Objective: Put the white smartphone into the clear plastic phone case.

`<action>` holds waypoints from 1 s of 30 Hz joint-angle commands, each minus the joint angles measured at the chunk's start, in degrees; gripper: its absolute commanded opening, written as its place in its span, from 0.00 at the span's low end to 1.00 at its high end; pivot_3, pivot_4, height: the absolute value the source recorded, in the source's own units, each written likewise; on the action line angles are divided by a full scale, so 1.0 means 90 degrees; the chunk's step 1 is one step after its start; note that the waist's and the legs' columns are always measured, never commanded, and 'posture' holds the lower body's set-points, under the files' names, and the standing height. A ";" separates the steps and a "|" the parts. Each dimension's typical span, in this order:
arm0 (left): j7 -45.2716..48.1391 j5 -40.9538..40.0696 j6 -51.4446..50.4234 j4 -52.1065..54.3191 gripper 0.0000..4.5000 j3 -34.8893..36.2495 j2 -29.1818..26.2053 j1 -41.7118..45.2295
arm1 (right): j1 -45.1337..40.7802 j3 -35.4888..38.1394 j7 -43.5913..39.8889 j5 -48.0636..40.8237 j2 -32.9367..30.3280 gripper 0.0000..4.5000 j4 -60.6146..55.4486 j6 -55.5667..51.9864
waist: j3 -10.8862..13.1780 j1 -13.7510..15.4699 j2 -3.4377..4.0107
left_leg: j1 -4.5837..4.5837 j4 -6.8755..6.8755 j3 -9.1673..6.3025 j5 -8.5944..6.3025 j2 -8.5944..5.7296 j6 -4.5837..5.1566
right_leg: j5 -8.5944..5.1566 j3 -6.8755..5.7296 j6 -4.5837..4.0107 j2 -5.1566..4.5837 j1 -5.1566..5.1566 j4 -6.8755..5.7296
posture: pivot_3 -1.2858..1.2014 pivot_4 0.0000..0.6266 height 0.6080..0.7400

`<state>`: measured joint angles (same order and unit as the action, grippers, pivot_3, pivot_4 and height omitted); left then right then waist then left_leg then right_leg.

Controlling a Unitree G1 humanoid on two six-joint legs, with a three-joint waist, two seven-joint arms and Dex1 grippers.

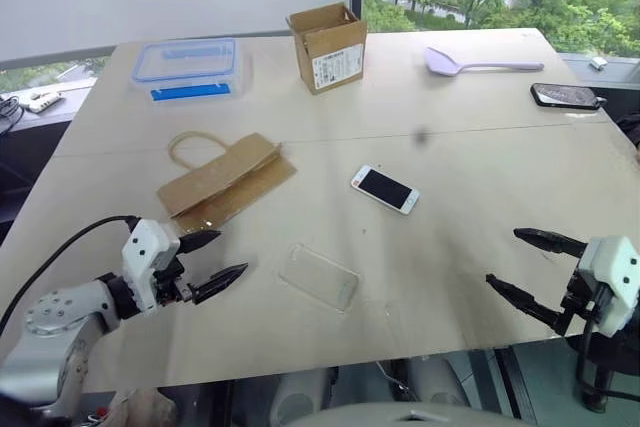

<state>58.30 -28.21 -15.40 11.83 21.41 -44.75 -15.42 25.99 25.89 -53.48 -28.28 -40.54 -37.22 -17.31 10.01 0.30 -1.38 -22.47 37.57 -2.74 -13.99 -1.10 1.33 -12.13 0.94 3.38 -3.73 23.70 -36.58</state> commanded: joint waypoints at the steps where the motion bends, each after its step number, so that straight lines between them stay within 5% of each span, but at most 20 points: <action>1: 0.0406 -0.0051 0.0226 0.0464 0.97 -0.0155 -0.0230 0.0174 | 0.0164 0.0214 -0.0339 -0.0158 -0.0008 1.00 -0.0053 0.0359 | 0.0000 0.0004 0.0000 | 0.0000 0.0000 0.0000 0.0000 0.0000 0.0000 | 0.0000 0.0000 0.0000 0.0000 0.0000 0.0000 | 0.52 0.24 1.00; 9: 0.1564 0.0144 0.0599 0.1265 0.97 -0.1580 -0.0730 0.1017 | 0.0207 -0.0104 -0.1054 -0.0933 -0.0387 1.00 -0.0604 0.0229 | -0.0004 0.0038 0.0011 | -0.0003 0.0000 0.0030 -0.0002 0.0010 0.0004 | 0.0001 0.0006 -0.0001 -0.0006 0.0000 0.0005 | 0.52 0.24 1.00; 18: 0.2228 0.1460 0.1880 0.0534 0.97 -0.3316 -0.0589 0.2126 | -0.0114 -0.0305 -0.0949 -0.1113 -0.0731 1.00 -0.1025 0.0044 | -0.0004 0.0058 0.0015 | 0.0003 -0.0002 0.0063 -0.0006 0.0029 0.0009 | 0.0000 0.0018 0.0000 0.0039 0.0000 0.0011 | 0.52 0.24 1.00; 27: 0.1566 0.2818 0.3468 -0.1099 0.04 -0.4220 -0.0060 0.1886 | -0.0072 -0.0302 -0.0468 -0.1043 -0.0693 1.00 -0.1398 -0.0182 | -0.0049 0.0095 0.0061 | 0.0004 -0.0002 0.0074 -0.0016 0.0027 0.0027 | 0.0002 0.0022 0.0000 0.0019 -0.0009 0.0025 | 0.52 0.24 1.00; 30: 0.1060 0.2639 0.3009 -0.1193 0.02 -0.4082 0.0255 0.1722 | -0.0196 -0.0444 -0.0105 -0.0936 -0.0726 1.00 -0.1465 -0.0428 | -0.0087 0.0109 0.0095 | 0.0021 0.0000 0.0091 -0.0018 0.0028 0.0033 | 0.0001 0.0015 0.0004 0.0004 -0.0037 0.0035 | 0.52 0.24 1.00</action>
<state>71.28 -7.62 16.36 4.94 -13.96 -43.44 1.51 24.97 22.48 -56.51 -36.90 -46.79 -48.68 -20.04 9.23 1.28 -0.53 -22.19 37.57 -1.92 -14.16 -0.85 1.64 -12.13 1.06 3.42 -3.71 23.28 -36.26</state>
